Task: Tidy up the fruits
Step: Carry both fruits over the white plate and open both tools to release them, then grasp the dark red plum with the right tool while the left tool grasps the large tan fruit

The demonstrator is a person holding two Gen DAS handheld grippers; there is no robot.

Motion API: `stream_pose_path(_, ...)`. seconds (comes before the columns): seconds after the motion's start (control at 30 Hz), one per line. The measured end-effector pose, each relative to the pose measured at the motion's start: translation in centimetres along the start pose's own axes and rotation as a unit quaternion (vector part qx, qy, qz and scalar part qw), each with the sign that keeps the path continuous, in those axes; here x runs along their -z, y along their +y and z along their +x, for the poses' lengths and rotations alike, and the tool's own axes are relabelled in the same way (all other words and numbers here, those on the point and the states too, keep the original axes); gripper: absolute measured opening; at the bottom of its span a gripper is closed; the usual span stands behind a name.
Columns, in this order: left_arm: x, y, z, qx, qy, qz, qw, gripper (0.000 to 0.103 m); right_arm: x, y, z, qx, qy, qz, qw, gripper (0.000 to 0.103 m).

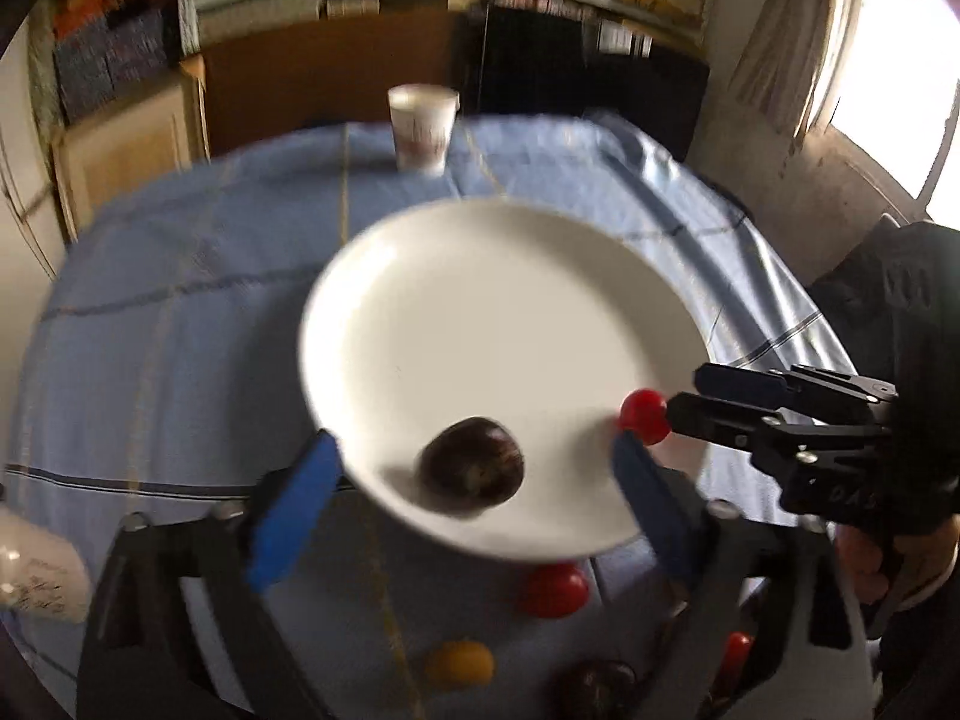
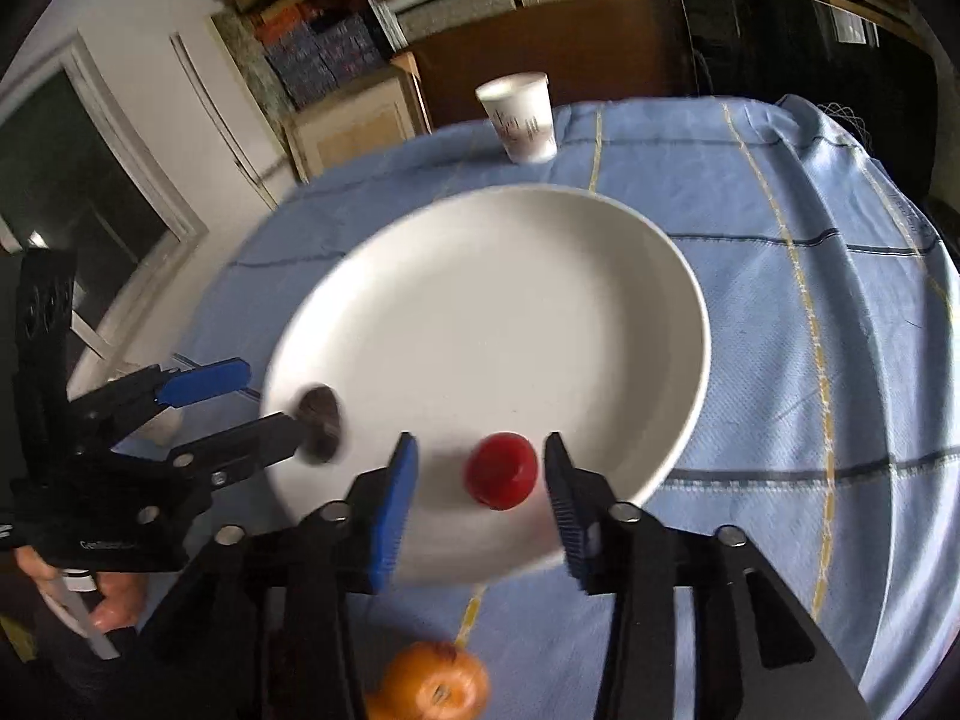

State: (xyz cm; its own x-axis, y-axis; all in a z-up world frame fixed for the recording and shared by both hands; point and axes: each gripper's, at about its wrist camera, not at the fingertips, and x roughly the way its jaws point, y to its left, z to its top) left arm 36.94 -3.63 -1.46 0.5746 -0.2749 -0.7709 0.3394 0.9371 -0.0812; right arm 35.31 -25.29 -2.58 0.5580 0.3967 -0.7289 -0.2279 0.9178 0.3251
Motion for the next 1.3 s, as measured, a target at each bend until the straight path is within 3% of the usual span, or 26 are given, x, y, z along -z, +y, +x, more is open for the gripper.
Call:
stream_pose_path(0.1,1.5,-0.1,-3.1,-0.016,-0.028,-0.012,0.9994,0.095,1.3,0.2,-2.6,-0.006,-0.034,-0.009,0.999,0.051)
stream_pose_path(0.2,5.1,0.0,-6.5,-0.003,-0.063,-0.035,0.9974,0.097,3.7,0.0,-5.2,-0.027,-0.064,-0.03,0.997,0.065)
stream_pose_path(0.3,9.1,0.2,-8.0,-0.016,-0.082,-0.051,0.9952,0.098,5.7,-0.1,-6.5,-0.015,-0.066,-0.064,0.996,0.065)
stream_pose_path(0.4,12.4,0.8,-8.6,-0.044,-0.074,-0.069,0.9939,0.098,7.6,-0.6,-6.9,-0.007,-0.05,-0.068,0.996,0.065)
stream_pose_path(0.53,14.8,2.2,-9.4,-0.051,-0.086,-0.096,0.9904,0.098,9.9,-0.5,-7.4,-0.011,-0.033,-0.078,0.996,0.065)
stream_pose_path(0.6,15.8,2.9,-9.5,-0.032,-0.084,-0.116,0.9891,0.098,10.7,-0.2,-7.7,-0.01,-0.03,-0.09,0.995,0.065)
stream_pose_path(0.7,16.8,3.1,-9.2,-0.01,-0.075,-0.134,0.9882,0.098,11.9,0.0,-7.9,-0.013,-0.02,-0.099,0.995,0.065)
stream_pose_path(0.87,17.3,1.6,-9.3,-0.058,-0.08,-0.099,0.9902,0.098,13.3,-0.3,-7.3,-0.008,0.002,-0.098,0.995,0.065)
stream_pose_path(1.0,17.4,0.8,-9.3,-0.066,-0.08,-0.081,0.9913,0.098,14.0,0.1,-6.9,-0.003,0.013,-0.106,0.994,0.065)
stream_pose_path(1.3,17.4,1.5,-9.1,-0.063,-0.068,-0.096,0.9911,0.098,13.8,-0.5,-6.4,0.012,0.019,-0.095,0.995,0.065)
